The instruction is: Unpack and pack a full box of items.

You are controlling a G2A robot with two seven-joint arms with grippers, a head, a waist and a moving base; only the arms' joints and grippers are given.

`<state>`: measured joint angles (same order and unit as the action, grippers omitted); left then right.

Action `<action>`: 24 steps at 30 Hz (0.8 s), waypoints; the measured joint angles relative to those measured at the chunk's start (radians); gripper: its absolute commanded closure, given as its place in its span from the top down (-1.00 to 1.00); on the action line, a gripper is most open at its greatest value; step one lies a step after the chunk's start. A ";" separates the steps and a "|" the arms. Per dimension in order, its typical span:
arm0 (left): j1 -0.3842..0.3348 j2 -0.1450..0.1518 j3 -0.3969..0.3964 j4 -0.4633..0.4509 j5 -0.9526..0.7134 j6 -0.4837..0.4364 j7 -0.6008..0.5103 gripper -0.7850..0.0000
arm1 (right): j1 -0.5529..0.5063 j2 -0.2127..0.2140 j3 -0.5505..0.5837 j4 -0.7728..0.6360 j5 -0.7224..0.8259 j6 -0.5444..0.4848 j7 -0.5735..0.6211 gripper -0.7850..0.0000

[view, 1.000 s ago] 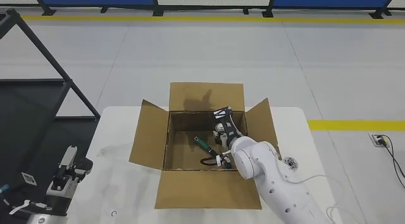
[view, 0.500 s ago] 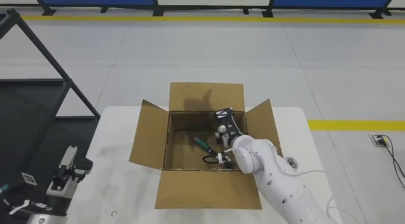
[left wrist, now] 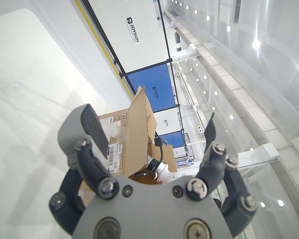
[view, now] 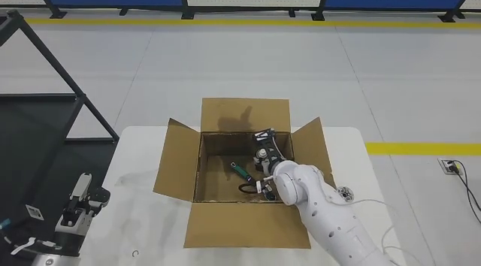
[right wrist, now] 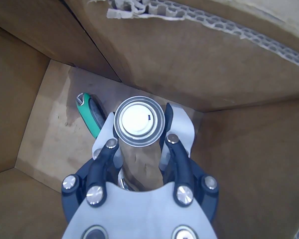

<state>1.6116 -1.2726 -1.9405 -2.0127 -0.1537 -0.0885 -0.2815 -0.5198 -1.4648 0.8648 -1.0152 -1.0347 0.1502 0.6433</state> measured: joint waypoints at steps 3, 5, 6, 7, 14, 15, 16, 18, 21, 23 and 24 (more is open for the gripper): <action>0.000 0.000 0.000 0.000 0.000 0.000 0.000 1.00 | -0.014 0.002 0.008 -0.026 -0.015 0.004 0.004 1.00; 0.000 0.000 0.000 0.000 0.000 0.000 0.000 1.00 | -0.032 0.006 0.020 -0.060 -0.027 0.004 0.006 1.00; 0.000 0.000 0.000 0.000 0.000 0.000 0.000 1.00 | -0.043 0.009 0.027 -0.081 -0.035 0.002 0.008 1.00; 0.000 0.000 0.000 0.000 0.000 0.000 0.000 1.00 | -0.055 0.013 0.034 -0.106 -0.044 0.000 0.010 1.00; 0.000 0.000 0.000 0.000 0.000 0.000 0.000 1.00 | -0.237 0.063 0.136 -0.448 -0.158 -0.050 0.052 1.00; 0.000 0.000 0.000 0.000 0.000 0.000 0.000 1.00 | -0.268 0.071 0.154 -0.503 -0.173 -0.062 0.056 1.00; 0.000 0.000 0.000 0.000 0.000 0.000 0.000 1.00 | -0.300 0.078 0.172 -0.558 -0.186 -0.078 0.058 1.00; 0.000 0.000 0.000 0.000 0.000 0.000 0.000 1.00 | -0.376 0.094 0.216 -0.685 -0.205 -0.122 0.055 1.00; 0.000 0.000 0.000 0.000 0.000 0.000 0.000 1.00 | -0.484 0.112 0.278 -0.844 -0.225 -0.180 0.023 1.00; 0.000 0.000 0.000 0.000 0.000 0.000 0.000 1.00 | -0.557 0.122 0.317 -0.937 -0.244 -0.201 -0.021 1.00; 0.000 0.000 0.000 0.000 0.000 0.000 0.000 1.00 | -0.589 0.125 0.335 -0.972 -0.247 -0.210 -0.042 1.00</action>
<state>1.6116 -1.2726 -1.9405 -2.0127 -0.1537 -0.0885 -0.2815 -1.1084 -1.3395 1.1998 -1.9875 -1.2815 -0.0594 0.6018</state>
